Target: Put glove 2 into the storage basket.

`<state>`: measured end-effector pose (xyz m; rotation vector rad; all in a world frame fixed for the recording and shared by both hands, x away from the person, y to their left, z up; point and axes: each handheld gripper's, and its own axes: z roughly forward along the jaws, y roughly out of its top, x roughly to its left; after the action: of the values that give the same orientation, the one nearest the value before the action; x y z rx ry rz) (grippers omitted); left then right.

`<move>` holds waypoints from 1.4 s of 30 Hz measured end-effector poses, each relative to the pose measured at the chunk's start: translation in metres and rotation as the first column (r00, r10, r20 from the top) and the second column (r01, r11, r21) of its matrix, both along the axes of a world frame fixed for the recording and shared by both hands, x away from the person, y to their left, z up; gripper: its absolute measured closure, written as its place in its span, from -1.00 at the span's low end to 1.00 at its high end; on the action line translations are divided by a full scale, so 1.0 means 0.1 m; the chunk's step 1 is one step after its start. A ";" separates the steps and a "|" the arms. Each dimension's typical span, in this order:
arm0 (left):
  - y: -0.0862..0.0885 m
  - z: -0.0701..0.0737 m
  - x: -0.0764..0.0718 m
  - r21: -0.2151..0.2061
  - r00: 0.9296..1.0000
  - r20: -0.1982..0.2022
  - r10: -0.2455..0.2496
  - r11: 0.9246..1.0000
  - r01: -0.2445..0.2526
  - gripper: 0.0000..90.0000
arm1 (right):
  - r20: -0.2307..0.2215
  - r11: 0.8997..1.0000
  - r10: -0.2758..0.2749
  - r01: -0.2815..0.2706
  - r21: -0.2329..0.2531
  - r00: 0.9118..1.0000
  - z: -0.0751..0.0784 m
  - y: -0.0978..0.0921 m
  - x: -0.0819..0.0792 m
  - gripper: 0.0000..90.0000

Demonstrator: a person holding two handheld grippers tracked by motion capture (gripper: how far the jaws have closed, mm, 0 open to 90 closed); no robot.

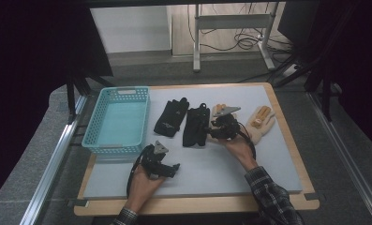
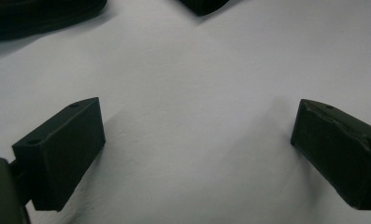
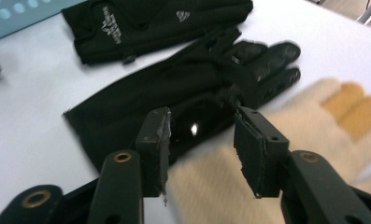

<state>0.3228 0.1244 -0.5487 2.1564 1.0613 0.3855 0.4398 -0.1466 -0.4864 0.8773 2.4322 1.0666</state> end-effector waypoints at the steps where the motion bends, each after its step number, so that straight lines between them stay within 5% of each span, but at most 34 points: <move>1: 0.00 0.00 0.00 0.000 1.000 0.000 0.000 1.000 0.000 -0.93 | 0.003 1.000 0.002 -0.002 -0.004 1.000 0.01 0.03 0.04 0.23; 11: 0.00 0.00 0.00 -0.001 1.000 0.000 0.001 1.000 -0.001 -0.93 | -0.040 0.999 -0.048 0.047 -0.016 0.998 -0.09 0.33 0.42 -0.21; 18: 0.00 0.00 0.00 -0.003 1.000 0.001 0.001 1.000 -0.001 -0.93 | -0.055 0.992 -0.072 0.066 -0.107 0.996 -0.24 0.48 0.57 -0.21; 20: 0.00 0.00 0.00 -0.002 1.000 0.001 0.001 1.000 -0.001 -0.93 | -0.070 0.987 -0.084 0.074 -0.143 0.994 -0.31 0.49 0.62 -0.09; 24: 0.00 0.00 0.00 -0.002 1.000 0.001 0.001 1.000 -0.001 -0.93 | -0.142 0.995 -0.084 0.077 -0.058 0.986 -0.34 0.43 0.64 0.36; 29: 0.00 0.00 0.00 -0.002 1.000 0.001 0.001 1.000 -0.001 -0.93 | -0.191 0.996 -0.091 0.086 -0.033 0.977 -0.33 0.44 0.64 0.79; 34: 0.00 0.00 0.00 -0.003 1.000 0.000 0.001 1.000 -0.001 -0.93 | -0.155 0.994 -0.089 0.079 -0.069 0.984 -0.28 0.49 0.60 0.85; 42: 0.00 0.00 0.00 -0.001 1.000 0.001 0.000 1.000 0.000 -0.93 | -0.120 0.998 -0.059 0.059 -0.003 0.991 0.05 0.43 0.41 0.86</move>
<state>0.3228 0.1242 -0.5489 2.1551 1.0607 0.3862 0.4808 -0.1036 -0.4817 1.0349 2.4858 1.0202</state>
